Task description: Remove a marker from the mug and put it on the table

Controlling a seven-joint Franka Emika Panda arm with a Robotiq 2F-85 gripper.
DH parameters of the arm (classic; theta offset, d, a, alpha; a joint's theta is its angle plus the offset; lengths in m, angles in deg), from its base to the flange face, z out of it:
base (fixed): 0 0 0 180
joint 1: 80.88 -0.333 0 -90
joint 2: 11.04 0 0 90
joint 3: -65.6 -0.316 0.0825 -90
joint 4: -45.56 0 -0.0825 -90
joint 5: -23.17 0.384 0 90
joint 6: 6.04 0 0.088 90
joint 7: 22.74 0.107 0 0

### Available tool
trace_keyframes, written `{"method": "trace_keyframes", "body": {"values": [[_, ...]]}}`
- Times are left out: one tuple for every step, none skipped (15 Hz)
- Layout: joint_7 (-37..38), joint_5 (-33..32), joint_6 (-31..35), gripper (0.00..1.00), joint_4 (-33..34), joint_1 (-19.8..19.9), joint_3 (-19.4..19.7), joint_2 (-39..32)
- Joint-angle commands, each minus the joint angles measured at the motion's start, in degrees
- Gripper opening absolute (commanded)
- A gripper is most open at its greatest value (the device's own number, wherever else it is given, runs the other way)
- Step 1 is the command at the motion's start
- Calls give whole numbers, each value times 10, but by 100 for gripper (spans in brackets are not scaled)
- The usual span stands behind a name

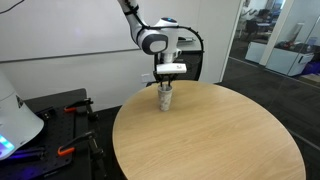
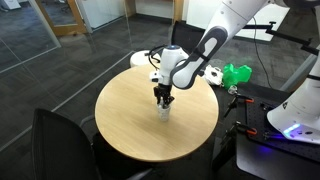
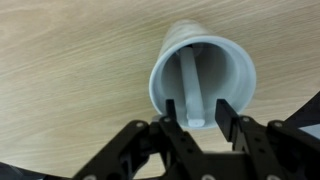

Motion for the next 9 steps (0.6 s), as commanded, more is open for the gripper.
{"method": "trace_keyframes", "body": {"values": [[26,-21,-16,37,22,15,-14,-11],[26,-20,-15,31,23,16,-15,-11],[26,-20,-14,33,23,16,-16,-11],[26,-20,-13,28,23,17,-16,-11],[25,-19,-11,23,20,19,-17,-10],[25,-19,-10,18,20,20,-17,-9],[25,-19,-10,14,19,20,-17,-9],[25,-19,-9,12,18,21,-17,-9],[26,-18,-8,4,17,22,-17,-8]]}}
